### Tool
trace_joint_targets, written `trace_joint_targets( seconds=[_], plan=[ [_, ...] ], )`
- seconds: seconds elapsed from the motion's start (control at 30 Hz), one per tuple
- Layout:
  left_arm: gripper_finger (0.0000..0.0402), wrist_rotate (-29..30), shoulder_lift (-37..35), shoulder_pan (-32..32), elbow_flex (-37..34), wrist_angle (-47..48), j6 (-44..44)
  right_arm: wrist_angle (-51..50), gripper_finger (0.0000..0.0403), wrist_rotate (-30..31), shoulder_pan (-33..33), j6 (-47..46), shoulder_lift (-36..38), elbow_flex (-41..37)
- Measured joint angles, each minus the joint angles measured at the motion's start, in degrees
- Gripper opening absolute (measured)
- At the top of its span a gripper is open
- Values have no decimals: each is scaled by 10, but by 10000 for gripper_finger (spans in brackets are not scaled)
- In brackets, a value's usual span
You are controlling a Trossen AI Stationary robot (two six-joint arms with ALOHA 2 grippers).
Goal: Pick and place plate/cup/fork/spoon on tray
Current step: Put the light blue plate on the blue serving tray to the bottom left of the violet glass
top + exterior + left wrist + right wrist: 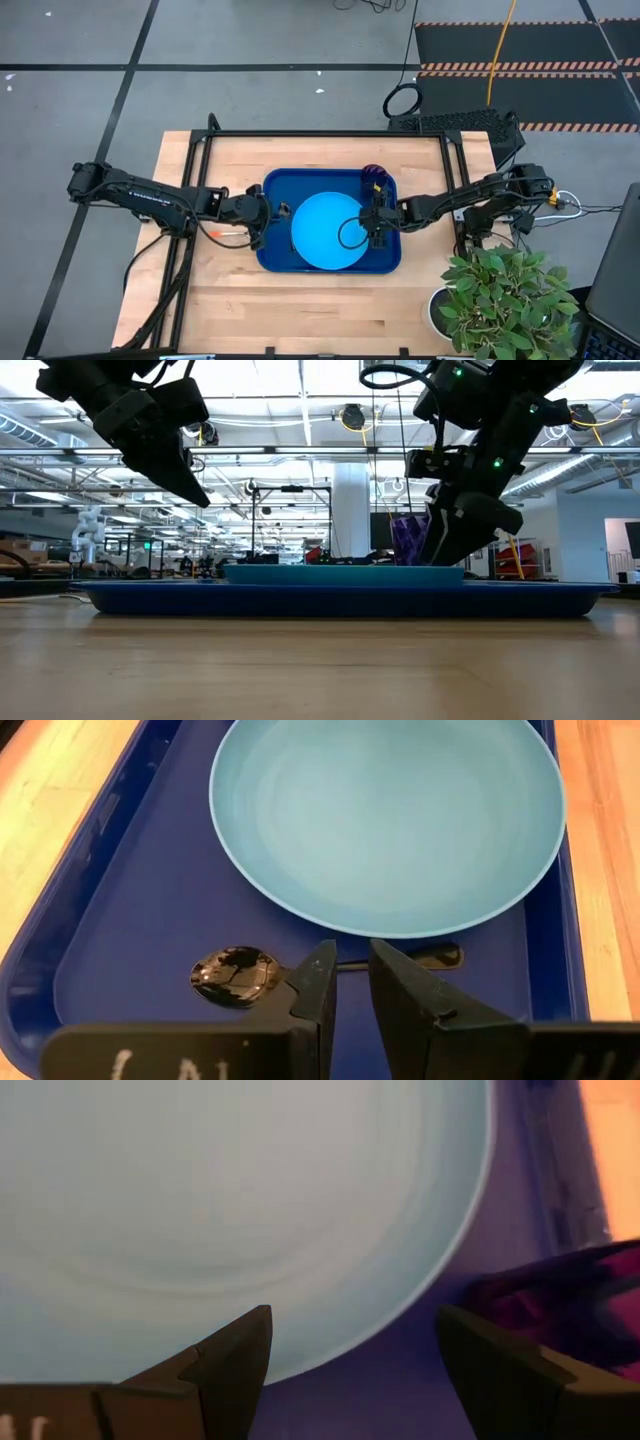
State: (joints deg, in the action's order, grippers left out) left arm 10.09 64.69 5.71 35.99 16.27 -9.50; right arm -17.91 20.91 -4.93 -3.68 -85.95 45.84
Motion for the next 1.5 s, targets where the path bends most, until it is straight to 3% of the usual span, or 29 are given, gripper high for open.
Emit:
trace_joint_targets(
  seconds=[0.5, 0.8, 1.03, 1.27, 1.5],
  plan=[
    [67, 6, 2, 4, 0, -1, -1, 0, 272, 49, 1, -1, 0, 0],
    [67, 6, 2, 4, 0, -1, -3, 16, 272, 43, -3, 2, 2, 0],
    [67, 6, 2, 4, 1, -1, -5, 168, 272, -87, -4, 33, 4, 0],
    [67, 6, 2, 4, 1, 0, -7, 197, 272, -263, -20, 6, 4, 0],
    [67, 6, 2, 4, 1, 1, -8, 196, 272, -319, -68, -13, 3, 0]
  ],
)
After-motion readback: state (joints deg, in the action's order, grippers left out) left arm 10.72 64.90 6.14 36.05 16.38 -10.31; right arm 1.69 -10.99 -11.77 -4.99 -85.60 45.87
